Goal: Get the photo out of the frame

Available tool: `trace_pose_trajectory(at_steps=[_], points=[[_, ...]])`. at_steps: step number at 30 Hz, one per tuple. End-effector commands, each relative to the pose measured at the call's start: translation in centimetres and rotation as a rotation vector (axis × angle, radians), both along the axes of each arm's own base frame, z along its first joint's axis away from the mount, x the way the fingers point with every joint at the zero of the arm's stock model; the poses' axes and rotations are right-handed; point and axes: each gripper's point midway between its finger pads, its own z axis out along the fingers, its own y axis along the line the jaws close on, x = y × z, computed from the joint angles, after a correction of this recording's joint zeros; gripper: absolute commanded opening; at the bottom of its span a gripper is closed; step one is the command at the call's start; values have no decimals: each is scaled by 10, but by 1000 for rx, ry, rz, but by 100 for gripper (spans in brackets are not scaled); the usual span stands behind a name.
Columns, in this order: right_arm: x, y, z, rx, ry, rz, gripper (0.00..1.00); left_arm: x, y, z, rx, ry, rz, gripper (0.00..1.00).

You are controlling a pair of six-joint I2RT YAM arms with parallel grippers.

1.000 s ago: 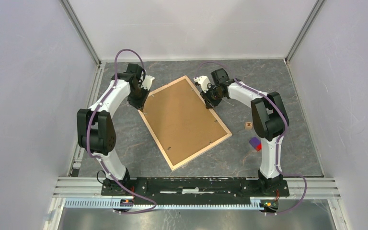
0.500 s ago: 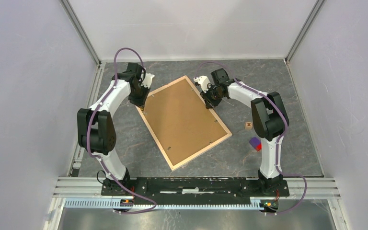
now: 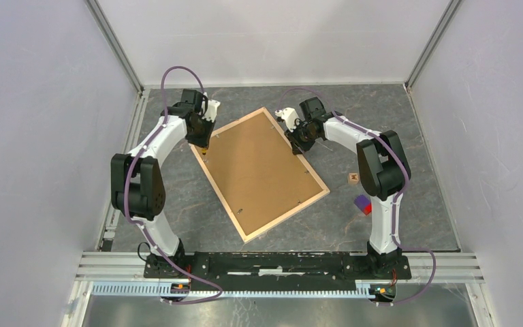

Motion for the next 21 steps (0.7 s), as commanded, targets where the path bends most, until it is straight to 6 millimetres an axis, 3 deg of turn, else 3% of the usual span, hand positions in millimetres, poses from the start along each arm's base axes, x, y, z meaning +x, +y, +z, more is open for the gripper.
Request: trace_pose_trajectory(at_steps=[1,13,18,21], points=[[-40,-13,-26,-69,147,47,0,28,-14,17,-86,-142,26,2],[-38,-13,-25,-66,143,28,0,49,-29,43,-208,-321,56,2],[-38,-14,-22,-70,136,24,1,48,-39,49,-262,-325,39,2],[-34,-14,-16,-67,117,19,16,43,-46,54,-313,-313,24,2]])
